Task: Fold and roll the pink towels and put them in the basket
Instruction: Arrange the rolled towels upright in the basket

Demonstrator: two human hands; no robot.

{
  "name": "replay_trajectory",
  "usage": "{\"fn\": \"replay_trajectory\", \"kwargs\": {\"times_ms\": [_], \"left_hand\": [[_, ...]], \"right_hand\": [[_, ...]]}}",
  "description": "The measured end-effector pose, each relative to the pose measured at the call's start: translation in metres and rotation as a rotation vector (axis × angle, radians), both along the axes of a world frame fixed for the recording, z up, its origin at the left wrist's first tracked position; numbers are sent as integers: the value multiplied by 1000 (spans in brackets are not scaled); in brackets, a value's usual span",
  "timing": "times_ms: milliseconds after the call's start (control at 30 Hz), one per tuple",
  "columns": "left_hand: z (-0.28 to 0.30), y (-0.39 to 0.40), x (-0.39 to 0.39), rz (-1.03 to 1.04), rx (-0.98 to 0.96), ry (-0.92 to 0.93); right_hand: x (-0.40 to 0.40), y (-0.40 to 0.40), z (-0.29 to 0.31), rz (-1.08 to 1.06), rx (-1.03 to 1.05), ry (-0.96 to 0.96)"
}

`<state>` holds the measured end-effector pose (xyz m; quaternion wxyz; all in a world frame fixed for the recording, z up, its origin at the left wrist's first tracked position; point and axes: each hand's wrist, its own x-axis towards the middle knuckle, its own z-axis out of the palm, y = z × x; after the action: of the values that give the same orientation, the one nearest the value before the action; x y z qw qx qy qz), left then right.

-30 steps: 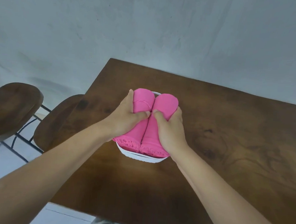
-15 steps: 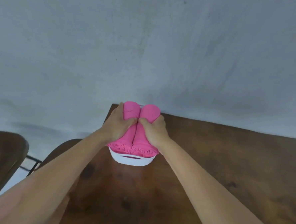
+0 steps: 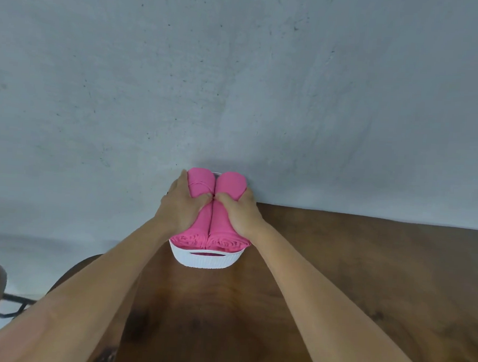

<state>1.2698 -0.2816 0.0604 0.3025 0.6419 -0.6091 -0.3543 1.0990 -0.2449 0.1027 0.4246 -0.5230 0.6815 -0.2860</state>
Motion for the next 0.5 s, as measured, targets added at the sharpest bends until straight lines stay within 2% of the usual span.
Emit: {"fn": "replay_trajectory", "kwargs": {"times_ms": [200, 500], "left_hand": [[34, 28, -13, -14, 13, -37], [51, 99, -28, -6, -8, -355]], "right_hand": [[-5, 20, 13, 5, 3, -5], [-37, 113, 9, 107, 82, 52]]}}
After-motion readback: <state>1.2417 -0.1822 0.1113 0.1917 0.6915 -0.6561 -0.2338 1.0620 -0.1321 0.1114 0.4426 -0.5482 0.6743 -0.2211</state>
